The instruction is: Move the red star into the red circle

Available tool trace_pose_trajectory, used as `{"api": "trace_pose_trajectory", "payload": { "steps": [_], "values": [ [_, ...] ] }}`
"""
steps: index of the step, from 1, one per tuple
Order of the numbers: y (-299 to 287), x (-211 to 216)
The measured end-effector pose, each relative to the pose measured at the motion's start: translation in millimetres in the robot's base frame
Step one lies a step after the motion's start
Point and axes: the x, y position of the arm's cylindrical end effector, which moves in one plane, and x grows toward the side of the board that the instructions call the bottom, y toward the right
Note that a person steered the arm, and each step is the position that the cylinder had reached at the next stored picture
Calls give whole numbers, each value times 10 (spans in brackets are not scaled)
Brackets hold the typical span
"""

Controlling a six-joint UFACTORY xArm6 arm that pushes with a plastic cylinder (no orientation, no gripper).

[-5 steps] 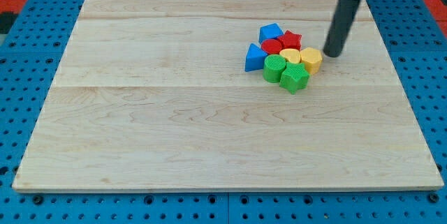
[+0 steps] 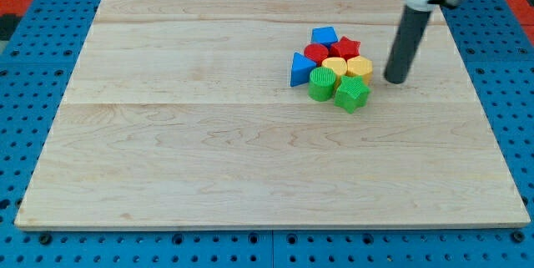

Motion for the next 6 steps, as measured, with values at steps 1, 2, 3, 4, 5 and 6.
{"api": "trace_pose_trajectory", "payload": {
  "steps": [1, 2, 3, 4, 5, 6],
  "values": [
    [293, -492],
    [-95, -644],
    [-428, -642],
    [-414, -632],
    [-682, -552],
    [-632, -561]
  ]
}}
